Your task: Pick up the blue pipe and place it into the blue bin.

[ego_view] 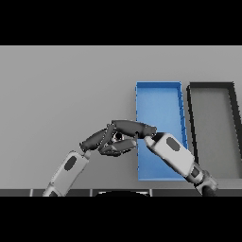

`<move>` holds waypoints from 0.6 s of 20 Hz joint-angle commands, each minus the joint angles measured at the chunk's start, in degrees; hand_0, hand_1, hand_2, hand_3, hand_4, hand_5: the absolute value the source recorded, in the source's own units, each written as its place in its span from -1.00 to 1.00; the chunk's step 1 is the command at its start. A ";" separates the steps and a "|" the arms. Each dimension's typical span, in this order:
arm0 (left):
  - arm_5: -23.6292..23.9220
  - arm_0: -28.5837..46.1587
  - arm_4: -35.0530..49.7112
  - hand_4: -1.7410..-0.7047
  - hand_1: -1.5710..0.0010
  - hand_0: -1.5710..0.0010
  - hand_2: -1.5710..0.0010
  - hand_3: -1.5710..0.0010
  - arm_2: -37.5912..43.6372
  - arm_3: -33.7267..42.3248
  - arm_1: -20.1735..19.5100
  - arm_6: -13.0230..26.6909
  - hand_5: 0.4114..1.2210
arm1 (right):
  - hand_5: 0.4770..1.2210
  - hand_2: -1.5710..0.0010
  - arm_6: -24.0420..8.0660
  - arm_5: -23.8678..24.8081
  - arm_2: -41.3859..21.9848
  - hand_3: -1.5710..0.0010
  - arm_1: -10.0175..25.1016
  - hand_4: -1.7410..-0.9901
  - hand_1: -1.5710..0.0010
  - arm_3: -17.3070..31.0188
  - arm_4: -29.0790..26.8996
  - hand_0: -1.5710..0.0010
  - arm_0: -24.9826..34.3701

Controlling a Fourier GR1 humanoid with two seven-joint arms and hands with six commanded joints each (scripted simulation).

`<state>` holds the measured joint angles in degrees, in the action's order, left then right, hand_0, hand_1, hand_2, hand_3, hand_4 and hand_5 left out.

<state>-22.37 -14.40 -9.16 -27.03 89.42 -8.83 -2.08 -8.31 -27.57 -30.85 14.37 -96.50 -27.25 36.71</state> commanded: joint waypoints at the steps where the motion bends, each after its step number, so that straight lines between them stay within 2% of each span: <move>1: 0.53 0.07 -0.26 0.60 0.85 0.84 0.87 0.85 0.03 0.40 0.09 -0.42 -0.20 | 0.99 -1.00 -0.67 0.44 -0.11 -0.99 -0.10 -0.35 -1.00 -0.35 0.36 -1.00 0.22; 4: 0.35 -0.14 0.43 0.65 0.92 0.92 0.93 0.93 0.45 -0.08 0.42 -0.13 -0.44 | 0.99 -1.00 -1.43 0.48 0.67 -1.00 0.78 -0.34 -1.00 0.09 0.66 -1.00 0.11; 5: 0.22 -0.29 1.20 0.65 0.94 0.94 0.95 0.94 0.67 0.17 0.94 1.46 -0.49 | 0.99 -1.00 -1.40 0.10 0.82 -1.00 0.58 -0.33 -1.00 0.44 -0.05 -1.00 0.12; 8: -0.19 0.05 2.27 0.63 0.97 0.97 0.97 0.97 1.20 -0.26 1.14 2.55 -0.59 | 1.00 -1.00 -2.17 0.71 0.32 -1.00 -0.89 -0.33 -1.00 0.37 -0.20 -1.00 0.08; 10: 0.44 0.90 1.68 0.63 0.98 0.98 0.98 0.98 1.11 0.11 1.01 2.55 -0.63 | 1.00 -1.00 -3.57 1.46 1.38 -1.00 -0.39 -0.33 -1.00 -0.06 -2.43 -1.00 0.54; 12: 0.63 1.00 1.54 0.62 0.99 0.99 0.99 0.99 0.89 -0.49 1.53 2.55 -0.66 | 1.00 -1.00 -6.48 2.25 2.13 -1.00 -0.56 -0.33 -1.00 -0.56 -6.57 -1.00 0.55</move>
<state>-21.77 -13.39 -7.57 -26.15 88.94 -7.30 0.26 -14.73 -25.35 -28.71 13.82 -97.06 -33.80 37.29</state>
